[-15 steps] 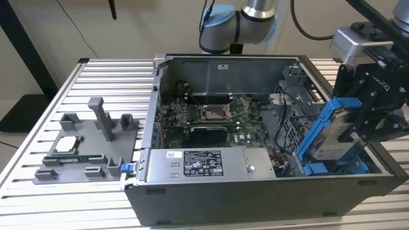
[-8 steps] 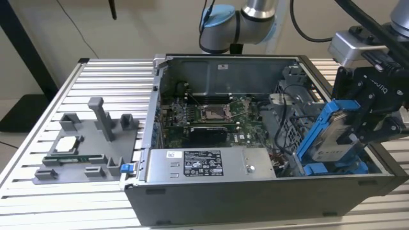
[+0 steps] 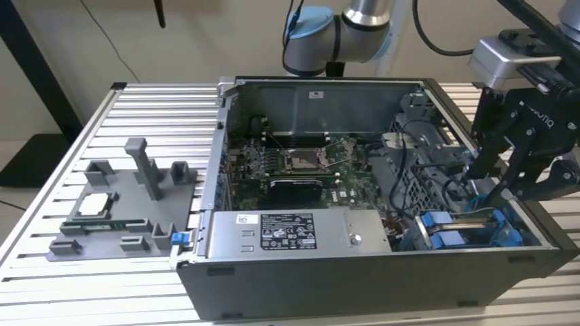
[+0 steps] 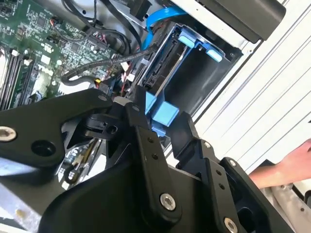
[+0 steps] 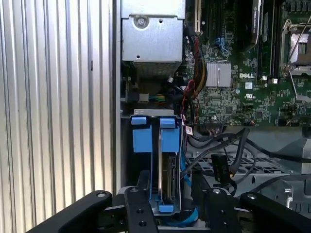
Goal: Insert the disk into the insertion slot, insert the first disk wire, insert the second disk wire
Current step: 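Insert the disk into the insertion slot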
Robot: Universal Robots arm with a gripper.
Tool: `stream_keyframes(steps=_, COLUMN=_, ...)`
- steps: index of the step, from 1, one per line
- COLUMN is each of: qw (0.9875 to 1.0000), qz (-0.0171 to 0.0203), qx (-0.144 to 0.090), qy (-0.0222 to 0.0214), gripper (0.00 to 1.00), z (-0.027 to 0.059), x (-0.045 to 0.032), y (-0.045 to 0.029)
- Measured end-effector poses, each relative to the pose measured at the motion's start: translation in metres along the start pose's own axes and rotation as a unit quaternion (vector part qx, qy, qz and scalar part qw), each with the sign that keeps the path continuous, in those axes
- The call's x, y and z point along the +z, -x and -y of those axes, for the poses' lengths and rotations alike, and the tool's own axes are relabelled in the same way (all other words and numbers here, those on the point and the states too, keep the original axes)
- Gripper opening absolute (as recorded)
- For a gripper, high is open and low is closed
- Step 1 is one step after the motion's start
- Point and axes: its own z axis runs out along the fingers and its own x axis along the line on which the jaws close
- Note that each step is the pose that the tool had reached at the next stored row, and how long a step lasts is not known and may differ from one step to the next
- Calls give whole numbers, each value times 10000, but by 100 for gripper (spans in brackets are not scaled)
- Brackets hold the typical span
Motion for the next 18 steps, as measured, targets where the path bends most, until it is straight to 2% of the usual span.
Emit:
stream_keyframes(steps=5, qw=10000, qz=2, qx=-1, qy=1, gripper=100, z=-2, x=-107, y=9)
stream_keyframes(steps=9, qw=10000, qz=2, qx=0, qy=1, gripper=100, z=-43, x=-110, y=72)
stream_keyframes(steps=14, qw=10000, qz=3, qx=-1, qy=-8, gripper=100, z=-135, x=-106, y=198)
stream_keyframes(steps=16, qw=10000, qz=3, qx=-1, qy=-28, gripper=100, z=-159, x=-101, y=229)
stream_keyframes(steps=18, qw=10000, qz=4, qx=-5, qy=-66, gripper=100, z=-179, x=-85, y=257)
